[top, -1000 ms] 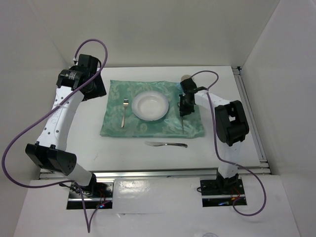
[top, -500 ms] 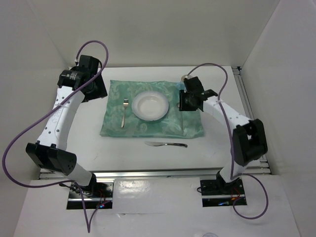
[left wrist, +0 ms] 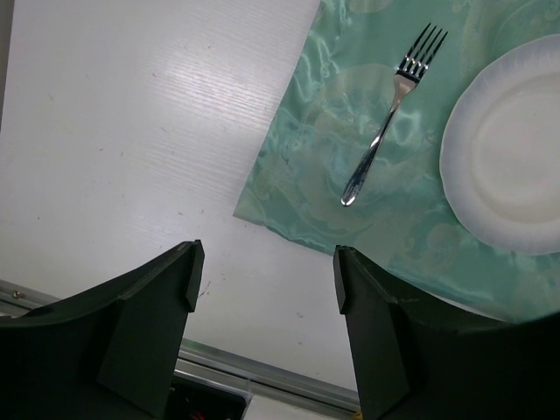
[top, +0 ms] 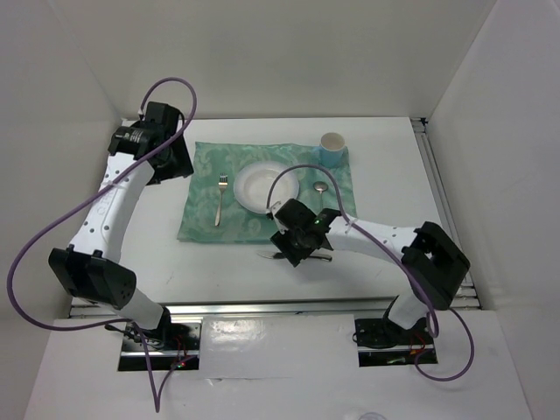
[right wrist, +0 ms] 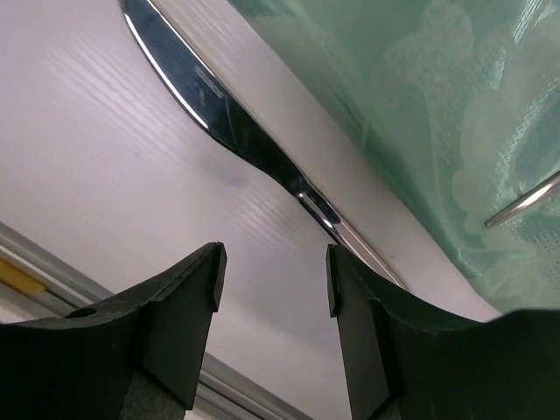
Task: Set the dinner table for one person
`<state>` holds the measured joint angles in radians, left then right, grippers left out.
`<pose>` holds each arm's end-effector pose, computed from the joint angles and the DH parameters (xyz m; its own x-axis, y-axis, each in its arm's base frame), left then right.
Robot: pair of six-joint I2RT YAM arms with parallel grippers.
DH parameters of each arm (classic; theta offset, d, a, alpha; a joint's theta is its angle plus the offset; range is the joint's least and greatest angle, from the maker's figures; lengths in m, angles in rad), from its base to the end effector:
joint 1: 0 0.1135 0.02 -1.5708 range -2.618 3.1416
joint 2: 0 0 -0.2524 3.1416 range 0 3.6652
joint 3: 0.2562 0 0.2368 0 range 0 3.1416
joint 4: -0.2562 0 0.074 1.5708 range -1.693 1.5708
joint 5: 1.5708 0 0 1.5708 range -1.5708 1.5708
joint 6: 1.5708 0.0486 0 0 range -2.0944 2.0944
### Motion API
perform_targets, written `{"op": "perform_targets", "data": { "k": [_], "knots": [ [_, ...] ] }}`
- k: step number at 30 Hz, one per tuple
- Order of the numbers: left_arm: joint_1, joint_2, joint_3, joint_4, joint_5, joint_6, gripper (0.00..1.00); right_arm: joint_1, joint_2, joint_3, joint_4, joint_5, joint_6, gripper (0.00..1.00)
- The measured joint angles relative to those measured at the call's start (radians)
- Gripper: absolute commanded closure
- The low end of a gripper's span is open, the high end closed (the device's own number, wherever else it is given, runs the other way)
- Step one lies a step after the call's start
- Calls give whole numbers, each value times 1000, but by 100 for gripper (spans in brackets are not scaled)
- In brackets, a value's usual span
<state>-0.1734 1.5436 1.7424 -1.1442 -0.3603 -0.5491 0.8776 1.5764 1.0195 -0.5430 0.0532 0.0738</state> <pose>0.2943 -0.0342 0.3730 -0.6593 -0.3803 -0.6485 -0.4525 0.8896 -0.0617 0.1957 0.2316 0.1866 -0.6234 -0.6352 -0.4559 -0.7087 0.7054 -0.0138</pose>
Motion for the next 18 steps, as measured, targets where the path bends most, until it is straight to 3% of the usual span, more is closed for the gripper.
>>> {"op": "perform_targets", "data": {
  "k": [14,18],
  "knots": [
    [0,0,-41,8,0,0,22,-66,49,-113,135,-23,-77,42],
    [0,0,-41,8,0,0,22,-72,68,-113,157,-52,-97,51]
  ]
}}
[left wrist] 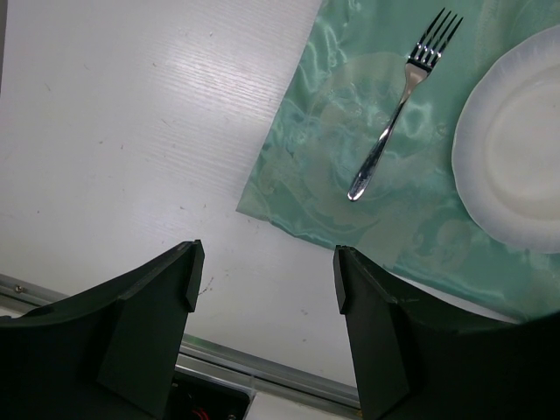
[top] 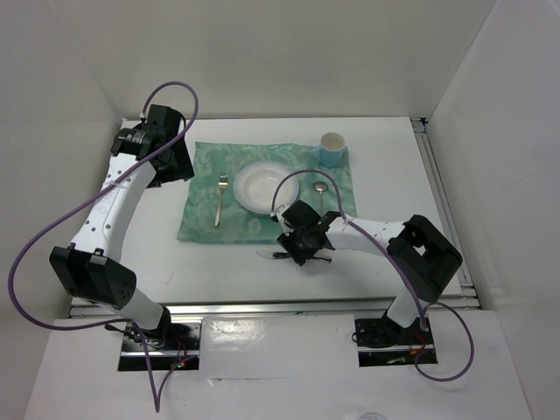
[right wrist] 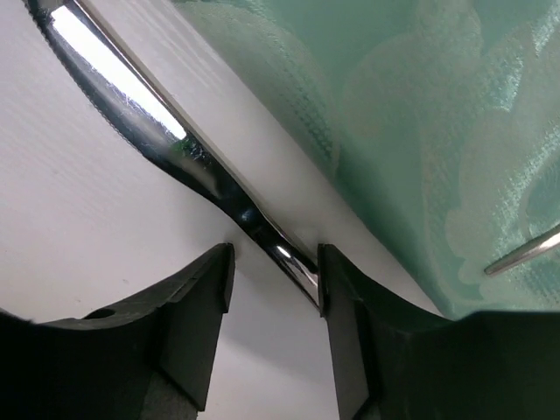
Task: Set the dinner table for one person
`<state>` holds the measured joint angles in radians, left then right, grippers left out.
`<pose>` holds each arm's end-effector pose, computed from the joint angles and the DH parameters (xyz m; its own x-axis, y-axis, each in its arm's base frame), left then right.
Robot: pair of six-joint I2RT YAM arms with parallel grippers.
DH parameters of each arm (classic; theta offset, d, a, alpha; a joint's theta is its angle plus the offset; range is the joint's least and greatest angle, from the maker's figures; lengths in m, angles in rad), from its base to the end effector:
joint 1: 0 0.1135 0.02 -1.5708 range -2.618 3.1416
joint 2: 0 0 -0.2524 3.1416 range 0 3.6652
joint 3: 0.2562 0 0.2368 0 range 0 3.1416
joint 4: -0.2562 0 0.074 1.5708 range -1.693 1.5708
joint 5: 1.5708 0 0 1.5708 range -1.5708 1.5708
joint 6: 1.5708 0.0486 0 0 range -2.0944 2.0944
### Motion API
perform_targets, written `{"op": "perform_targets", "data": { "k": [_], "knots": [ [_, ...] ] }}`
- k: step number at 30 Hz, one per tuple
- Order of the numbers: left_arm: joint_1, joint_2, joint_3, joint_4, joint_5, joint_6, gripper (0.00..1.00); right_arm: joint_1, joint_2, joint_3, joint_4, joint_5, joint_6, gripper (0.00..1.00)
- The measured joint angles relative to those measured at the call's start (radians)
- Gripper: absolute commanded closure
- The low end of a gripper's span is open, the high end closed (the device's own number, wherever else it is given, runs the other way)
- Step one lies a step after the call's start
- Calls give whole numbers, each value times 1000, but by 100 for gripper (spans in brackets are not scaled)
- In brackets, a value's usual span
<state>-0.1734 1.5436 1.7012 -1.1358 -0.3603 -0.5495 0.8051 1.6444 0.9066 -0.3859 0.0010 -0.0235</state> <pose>0.2952 -0.0343 0.3619 -0.6798 -0.3771 -0.6290 -0.4544 0.8898 -0.0423 0.2089 0.2173 0.1450 -0.6078 -0.6661 -0.4322 -0.7351 0.6779 -0.0111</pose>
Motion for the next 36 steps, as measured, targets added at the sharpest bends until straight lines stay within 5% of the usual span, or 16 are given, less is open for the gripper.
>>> {"op": "perform_targets", "data": {
  "k": [8,13,36],
  "knots": [
    [0,0,0,0,-3,0,22,82,12,5,21,-13,-31,71],
    [0,1,0,0,-6,0,22,148,23,18,24,7,-40,100],
    [0,1,-14,5,-29,-4,22,262,64,281,-207,101,-68,100]
  ]
}}
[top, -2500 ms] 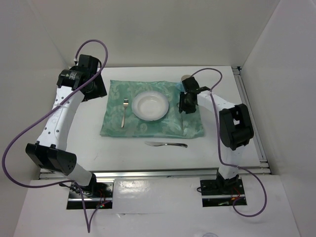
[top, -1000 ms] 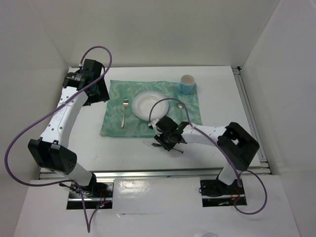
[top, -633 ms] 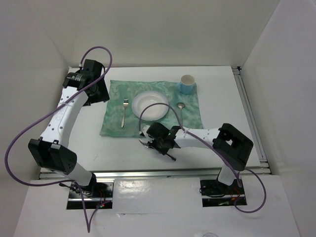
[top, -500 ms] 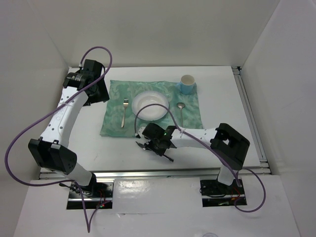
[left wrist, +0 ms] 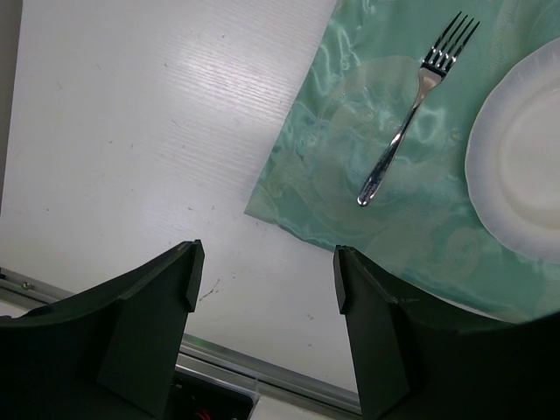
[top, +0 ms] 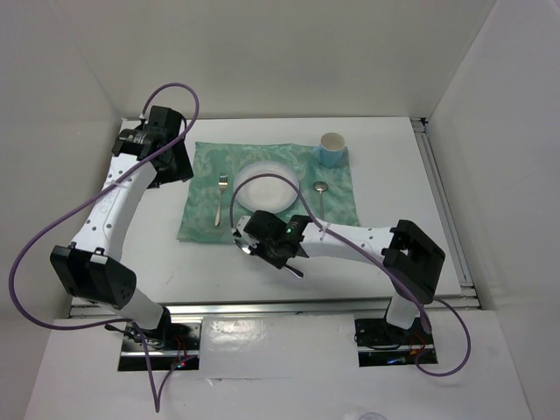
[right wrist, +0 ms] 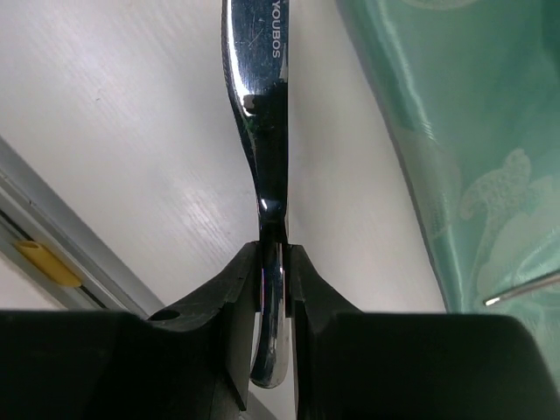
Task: Set the dinner table for one person
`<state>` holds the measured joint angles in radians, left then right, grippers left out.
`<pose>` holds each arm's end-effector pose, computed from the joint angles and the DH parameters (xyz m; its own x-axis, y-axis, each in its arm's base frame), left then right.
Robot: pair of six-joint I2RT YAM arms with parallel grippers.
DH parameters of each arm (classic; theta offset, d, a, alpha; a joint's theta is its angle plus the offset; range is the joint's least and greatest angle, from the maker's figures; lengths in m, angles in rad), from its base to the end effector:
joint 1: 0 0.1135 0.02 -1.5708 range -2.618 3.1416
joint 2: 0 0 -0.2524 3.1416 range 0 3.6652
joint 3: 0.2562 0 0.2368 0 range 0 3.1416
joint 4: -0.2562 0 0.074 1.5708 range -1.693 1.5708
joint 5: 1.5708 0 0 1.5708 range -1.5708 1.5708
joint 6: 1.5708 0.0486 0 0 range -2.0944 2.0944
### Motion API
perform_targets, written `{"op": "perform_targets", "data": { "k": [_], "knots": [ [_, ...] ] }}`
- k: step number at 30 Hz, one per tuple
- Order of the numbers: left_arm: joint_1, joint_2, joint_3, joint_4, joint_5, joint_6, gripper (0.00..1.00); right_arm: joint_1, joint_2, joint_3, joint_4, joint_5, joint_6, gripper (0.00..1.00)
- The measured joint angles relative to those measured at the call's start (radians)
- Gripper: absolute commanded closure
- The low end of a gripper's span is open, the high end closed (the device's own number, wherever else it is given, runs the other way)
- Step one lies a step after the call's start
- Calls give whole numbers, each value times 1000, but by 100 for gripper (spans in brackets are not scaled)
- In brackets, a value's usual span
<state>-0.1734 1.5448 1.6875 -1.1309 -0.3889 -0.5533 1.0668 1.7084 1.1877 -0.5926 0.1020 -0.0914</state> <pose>0.2958 -0.0331 0.3584 -0.6757 -0.3753 -0.6345 -0.4712 0.8818 -0.0197 0.1672 0.2929 0.1918 -0.3539 -0.8298 -0.4315 -0.8854 0.4459 -0.1313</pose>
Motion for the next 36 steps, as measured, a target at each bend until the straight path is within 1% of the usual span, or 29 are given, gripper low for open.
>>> {"op": "perform_targets", "data": {
  "k": [2,4,10,14,18,21,25,32,36],
  "knots": [
    [0,0,-1,1,-1,-1,22,-15,-3,6,-8,17,23,100],
    [0,0,-1,1,-4,-2,22,-57,-15,8,-11,22,52,100],
    [0,0,-1,1,-9,-3,22,-293,-104,8,-13,9,150,100],
    [0,0,-1,1,-10,-3,22,-452,-153,7,-13,-30,199,100],
    [0,0,-1,1,-10,-3,22,-589,-154,8,-15,-64,249,100],
    [0,0,-1,1,-10,-3,22,-671,-117,21,-21,-79,282,100],
    [0,0,-1,0,-10,-3,22,-737,-15,56,-20,-81,315,100],
    [0,0,-1,0,-10,-3,22,-767,130,81,-8,-77,341,100],
    [0,0,0,-1,-10,-3,22,-773,175,100,-2,-53,350,93]
  ]
}}
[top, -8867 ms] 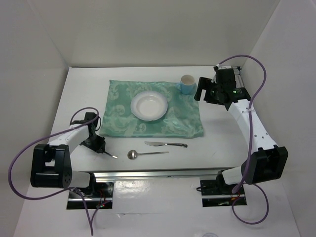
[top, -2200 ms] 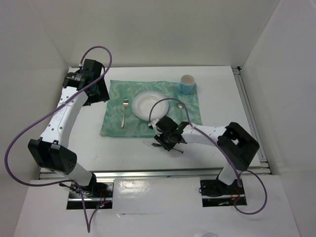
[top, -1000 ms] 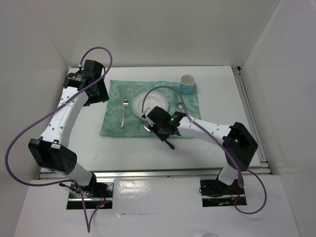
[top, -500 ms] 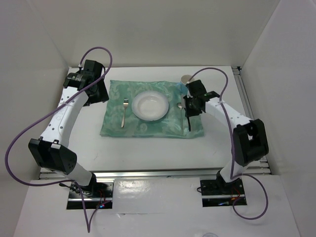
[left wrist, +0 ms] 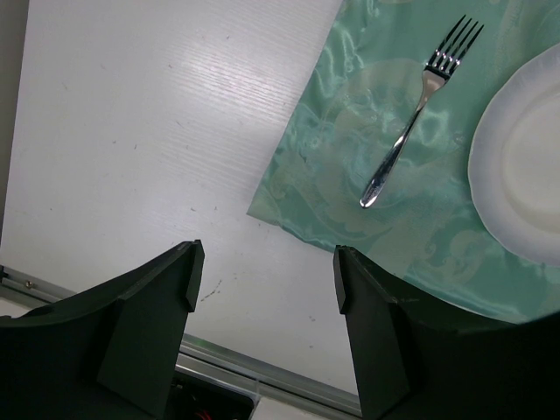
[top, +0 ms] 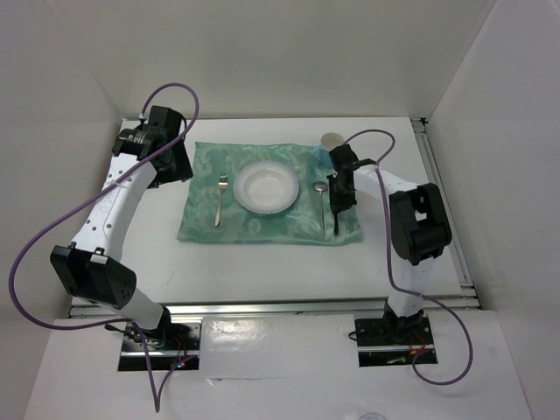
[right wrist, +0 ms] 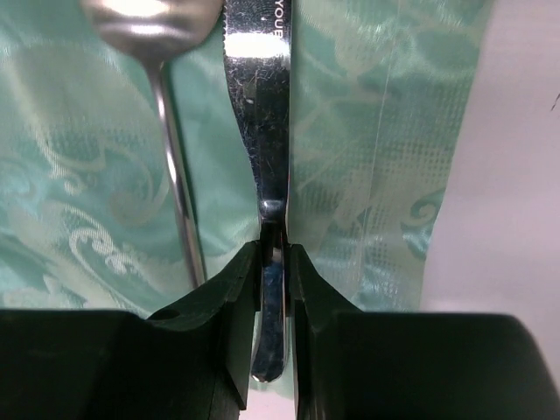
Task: Set the dinner table for one person
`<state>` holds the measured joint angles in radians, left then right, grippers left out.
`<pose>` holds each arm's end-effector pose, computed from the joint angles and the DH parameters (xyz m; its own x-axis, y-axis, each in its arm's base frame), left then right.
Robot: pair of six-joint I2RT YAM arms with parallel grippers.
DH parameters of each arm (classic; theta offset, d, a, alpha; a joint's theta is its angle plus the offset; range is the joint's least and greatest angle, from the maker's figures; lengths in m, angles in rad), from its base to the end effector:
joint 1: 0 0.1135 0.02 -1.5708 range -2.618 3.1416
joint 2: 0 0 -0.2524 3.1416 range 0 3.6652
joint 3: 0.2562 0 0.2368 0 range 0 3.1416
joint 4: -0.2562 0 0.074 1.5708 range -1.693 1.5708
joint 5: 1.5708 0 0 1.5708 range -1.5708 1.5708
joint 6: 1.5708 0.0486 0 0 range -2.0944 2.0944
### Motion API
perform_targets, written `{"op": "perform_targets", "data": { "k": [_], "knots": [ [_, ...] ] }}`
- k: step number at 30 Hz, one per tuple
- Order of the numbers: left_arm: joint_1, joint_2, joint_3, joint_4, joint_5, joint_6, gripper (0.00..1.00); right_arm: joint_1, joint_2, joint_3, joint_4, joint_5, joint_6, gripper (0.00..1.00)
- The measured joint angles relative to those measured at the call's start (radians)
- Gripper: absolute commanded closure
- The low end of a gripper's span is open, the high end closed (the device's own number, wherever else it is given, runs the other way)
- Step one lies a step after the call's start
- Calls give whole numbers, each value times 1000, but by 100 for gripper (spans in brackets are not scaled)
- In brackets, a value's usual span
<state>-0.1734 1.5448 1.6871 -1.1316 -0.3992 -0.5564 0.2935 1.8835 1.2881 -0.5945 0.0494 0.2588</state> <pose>0.2957 -0.0326 0.3584 -0.6719 -0.3763 -0.6380 -0.4783 0.8781 -0.0143 0.3515 0.1037 0.1611 -0.9285 -0.0136 -0.3711 -0.0349 0.9981 0.0508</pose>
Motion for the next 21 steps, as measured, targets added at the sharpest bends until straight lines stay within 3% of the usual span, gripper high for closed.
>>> {"op": "perform_targets", "data": {
  "k": [6,12,13,17,21],
  "knots": [
    [0,0,10,-8,0,0,22,3,19,41,-3,35,14,52],
    [0,0,22,-11,0,0,22,5,-44,54,-35,76,20,39],
    [0,0,22,-12,0,0,22,5,-67,58,-40,84,28,26],
    [0,0,25,-13,1,0,22,-2,-182,66,-61,123,76,0],
    [0,0,28,-13,2,0,20,-28,-352,45,-39,175,154,0]
  ]
}}
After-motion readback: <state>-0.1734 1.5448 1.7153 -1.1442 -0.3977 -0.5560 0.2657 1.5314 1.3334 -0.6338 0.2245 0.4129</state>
